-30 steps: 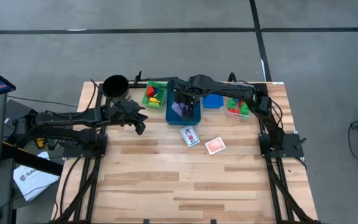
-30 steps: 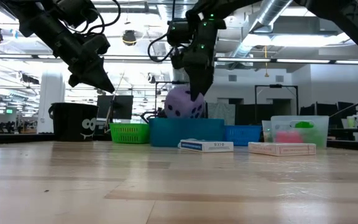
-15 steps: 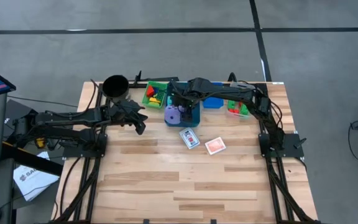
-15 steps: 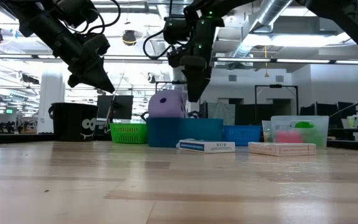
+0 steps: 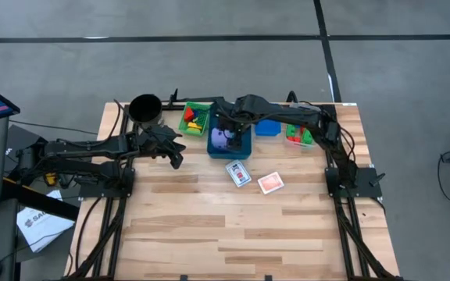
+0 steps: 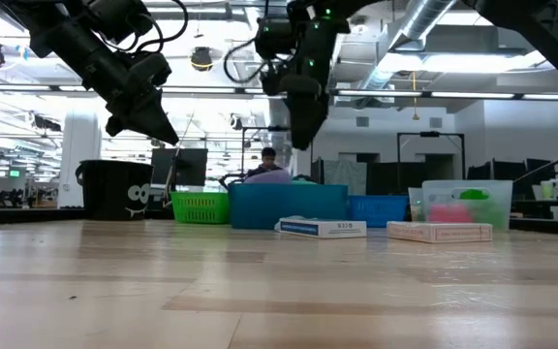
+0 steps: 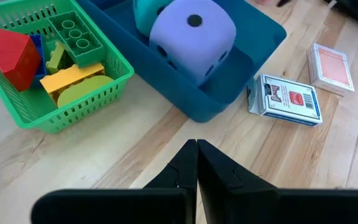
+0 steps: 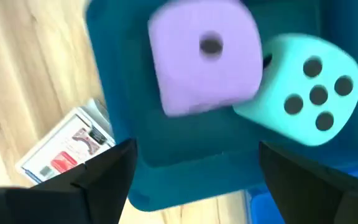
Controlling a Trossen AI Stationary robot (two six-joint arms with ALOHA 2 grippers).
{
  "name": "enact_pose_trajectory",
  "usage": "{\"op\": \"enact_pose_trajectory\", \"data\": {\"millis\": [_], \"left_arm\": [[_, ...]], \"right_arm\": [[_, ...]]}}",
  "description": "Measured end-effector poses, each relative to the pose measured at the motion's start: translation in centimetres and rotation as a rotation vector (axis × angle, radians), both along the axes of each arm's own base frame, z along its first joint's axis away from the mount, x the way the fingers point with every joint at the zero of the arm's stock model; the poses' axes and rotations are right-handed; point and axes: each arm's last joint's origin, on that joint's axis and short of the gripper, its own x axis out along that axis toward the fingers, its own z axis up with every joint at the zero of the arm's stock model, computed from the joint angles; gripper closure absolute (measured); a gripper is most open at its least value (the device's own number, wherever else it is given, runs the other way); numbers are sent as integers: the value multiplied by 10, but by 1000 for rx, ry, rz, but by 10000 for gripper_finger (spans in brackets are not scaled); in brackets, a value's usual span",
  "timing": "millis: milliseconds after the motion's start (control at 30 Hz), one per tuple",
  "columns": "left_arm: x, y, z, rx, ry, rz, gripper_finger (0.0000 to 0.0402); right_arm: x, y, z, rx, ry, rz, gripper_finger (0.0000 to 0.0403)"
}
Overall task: Pick & Place Toys
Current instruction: Put the white playing card box into the light blue bin
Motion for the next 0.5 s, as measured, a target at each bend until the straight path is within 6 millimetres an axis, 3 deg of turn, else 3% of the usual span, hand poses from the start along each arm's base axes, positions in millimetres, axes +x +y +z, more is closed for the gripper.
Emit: {"op": "enact_pose_trajectory", "data": {"millis": [333,500], "left_arm": [[0,0,0,-2,-1,-4,402],[1,-4,0,-21,2,-162,402]], "right_arm": [[10,27,50,-12,-147,-15,76],[14,57,70,-55,-230,-139,76]]}}
